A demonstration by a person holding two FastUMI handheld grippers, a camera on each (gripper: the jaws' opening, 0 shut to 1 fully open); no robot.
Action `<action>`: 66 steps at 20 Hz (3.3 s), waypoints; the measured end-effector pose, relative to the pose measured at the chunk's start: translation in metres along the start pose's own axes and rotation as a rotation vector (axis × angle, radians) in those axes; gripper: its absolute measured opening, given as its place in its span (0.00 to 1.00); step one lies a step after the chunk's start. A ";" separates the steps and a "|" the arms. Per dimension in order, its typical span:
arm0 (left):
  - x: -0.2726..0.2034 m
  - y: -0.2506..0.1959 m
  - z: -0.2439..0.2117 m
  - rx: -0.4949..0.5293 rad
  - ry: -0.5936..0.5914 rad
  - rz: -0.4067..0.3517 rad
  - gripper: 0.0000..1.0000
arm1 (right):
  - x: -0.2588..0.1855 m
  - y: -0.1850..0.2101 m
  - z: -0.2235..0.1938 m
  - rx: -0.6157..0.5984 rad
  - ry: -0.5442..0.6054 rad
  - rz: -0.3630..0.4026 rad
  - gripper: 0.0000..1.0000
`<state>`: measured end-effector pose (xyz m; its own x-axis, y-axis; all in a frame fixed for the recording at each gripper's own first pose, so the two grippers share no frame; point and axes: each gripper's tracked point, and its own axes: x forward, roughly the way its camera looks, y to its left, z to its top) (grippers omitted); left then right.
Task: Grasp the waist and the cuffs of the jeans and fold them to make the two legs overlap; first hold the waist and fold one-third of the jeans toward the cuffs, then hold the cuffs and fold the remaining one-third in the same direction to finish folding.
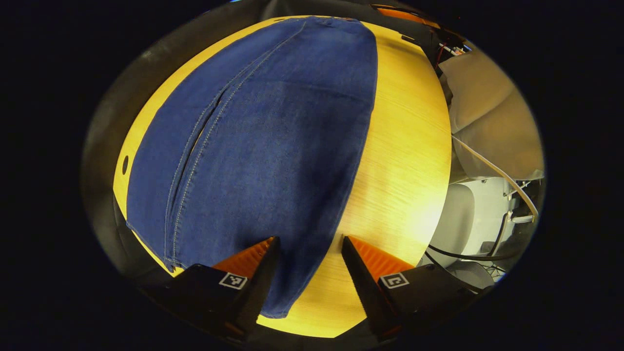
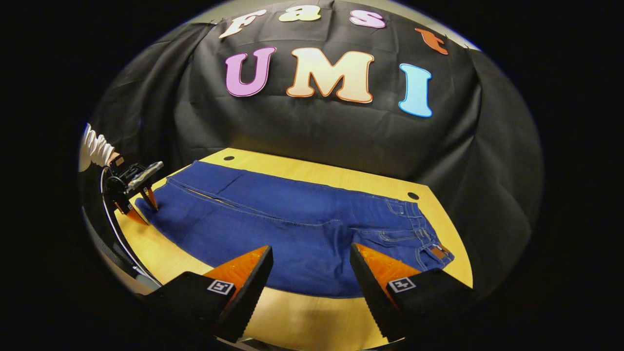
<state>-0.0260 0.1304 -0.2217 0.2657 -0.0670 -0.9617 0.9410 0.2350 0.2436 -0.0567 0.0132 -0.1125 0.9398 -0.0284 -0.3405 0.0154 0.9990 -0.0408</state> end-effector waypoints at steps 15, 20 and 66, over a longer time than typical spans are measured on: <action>0.002 0.010 0.010 0.008 -0.028 0.146 0.00 | 0.038 -0.013 -0.015 -0.058 0.076 0.130 0.99; 0.004 0.010 0.011 -0.102 -0.061 0.159 0.00 | 0.036 -0.054 -0.071 -0.322 0.268 0.267 0.99; 0.003 0.012 0.014 -0.367 -0.034 0.154 0.00 | 0.078 -0.131 -0.132 -0.334 0.691 0.192 0.03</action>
<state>-0.0108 0.1199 -0.2197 0.4108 -0.0347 -0.9111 0.7538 0.5750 0.3180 -0.0309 -0.1244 -0.2578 0.4890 0.0204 -0.8720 -0.3318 0.9289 -0.1643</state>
